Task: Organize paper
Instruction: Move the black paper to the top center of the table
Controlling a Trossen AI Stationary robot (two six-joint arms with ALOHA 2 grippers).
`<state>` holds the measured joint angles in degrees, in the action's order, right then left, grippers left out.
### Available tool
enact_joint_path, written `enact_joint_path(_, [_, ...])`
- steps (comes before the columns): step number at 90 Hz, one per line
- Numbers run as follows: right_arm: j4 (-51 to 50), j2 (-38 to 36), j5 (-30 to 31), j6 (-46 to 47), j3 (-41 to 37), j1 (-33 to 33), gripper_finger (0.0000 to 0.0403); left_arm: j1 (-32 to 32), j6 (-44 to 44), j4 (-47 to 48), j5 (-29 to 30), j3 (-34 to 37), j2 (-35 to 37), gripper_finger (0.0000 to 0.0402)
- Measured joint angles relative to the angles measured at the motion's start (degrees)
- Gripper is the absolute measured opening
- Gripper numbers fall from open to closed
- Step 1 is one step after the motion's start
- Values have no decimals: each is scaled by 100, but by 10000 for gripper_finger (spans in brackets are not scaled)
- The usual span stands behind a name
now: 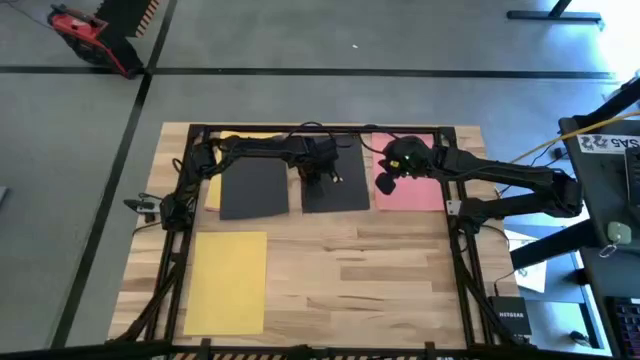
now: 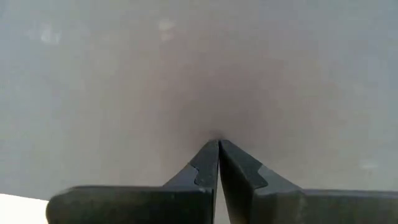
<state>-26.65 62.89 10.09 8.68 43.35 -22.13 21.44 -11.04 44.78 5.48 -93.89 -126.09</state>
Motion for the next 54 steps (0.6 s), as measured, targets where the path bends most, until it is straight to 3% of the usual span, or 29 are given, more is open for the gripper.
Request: enact_joint_path(54, [2, 0, 0, -1, 0, -1, 0, -49, -539, 133, 180, -120, -14, 0])
